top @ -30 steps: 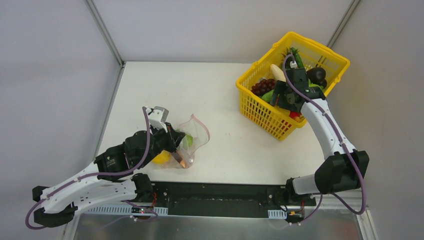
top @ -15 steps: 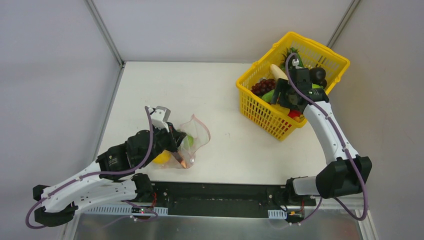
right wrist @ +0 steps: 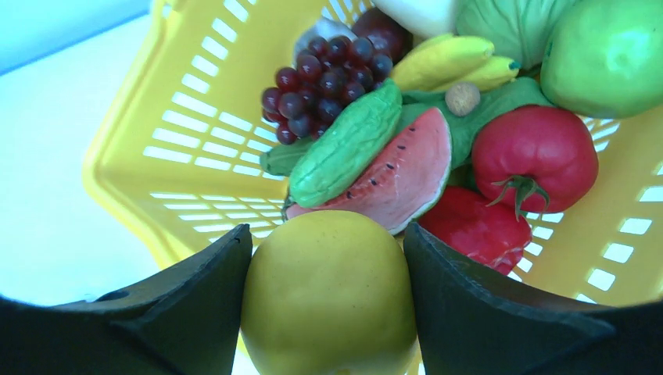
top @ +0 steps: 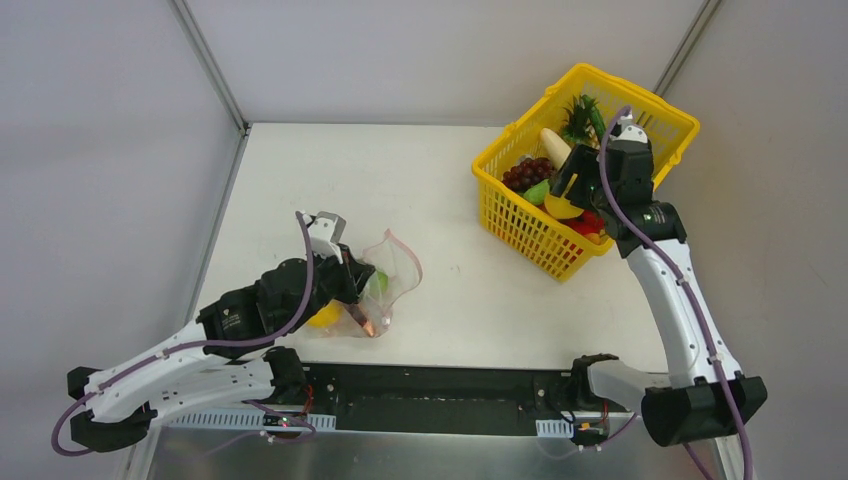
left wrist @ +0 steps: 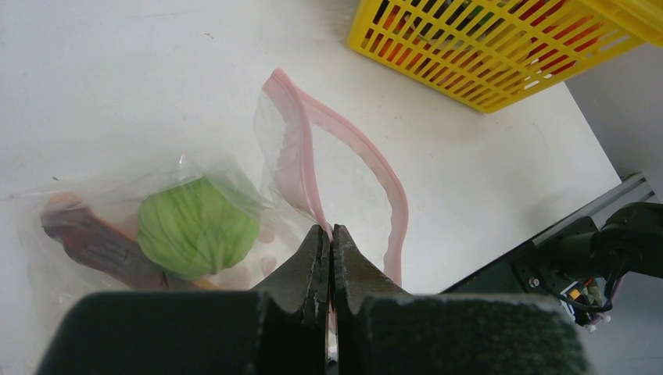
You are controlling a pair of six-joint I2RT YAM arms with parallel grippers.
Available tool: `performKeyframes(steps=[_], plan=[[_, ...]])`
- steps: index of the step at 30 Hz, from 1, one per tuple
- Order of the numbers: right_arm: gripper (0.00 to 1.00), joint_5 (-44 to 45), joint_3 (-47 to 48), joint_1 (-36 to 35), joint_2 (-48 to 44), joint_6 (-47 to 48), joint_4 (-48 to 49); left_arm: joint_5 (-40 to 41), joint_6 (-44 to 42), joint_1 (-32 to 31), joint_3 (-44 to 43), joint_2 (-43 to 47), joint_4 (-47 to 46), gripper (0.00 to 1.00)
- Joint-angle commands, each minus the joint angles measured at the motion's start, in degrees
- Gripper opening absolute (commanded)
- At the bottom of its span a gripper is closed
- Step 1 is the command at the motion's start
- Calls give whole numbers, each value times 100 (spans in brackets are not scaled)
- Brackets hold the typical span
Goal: Place the food in the zip-top bag and seal the zipper
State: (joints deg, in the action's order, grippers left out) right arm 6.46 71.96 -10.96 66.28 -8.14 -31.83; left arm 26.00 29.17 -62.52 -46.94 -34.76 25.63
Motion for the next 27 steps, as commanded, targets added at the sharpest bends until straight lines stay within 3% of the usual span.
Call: performKeyframes(steps=[1,12,20,27], plan=[[46,-189,-109,-11,-348,-210,542,-80,-42,55,-110,-120,-284,0],[47,-1111,-259,-12,-767,-518,895,-163,10,56,-90,-175,-330,0],[48,-4052,-812,-100,-1065,-1773,2430,-202,21,56,-76,-254,-444,0],[48,-4093,-1043,-846,-1006,-1874,2677,-251,36,55,-88,-329,-470,0]])
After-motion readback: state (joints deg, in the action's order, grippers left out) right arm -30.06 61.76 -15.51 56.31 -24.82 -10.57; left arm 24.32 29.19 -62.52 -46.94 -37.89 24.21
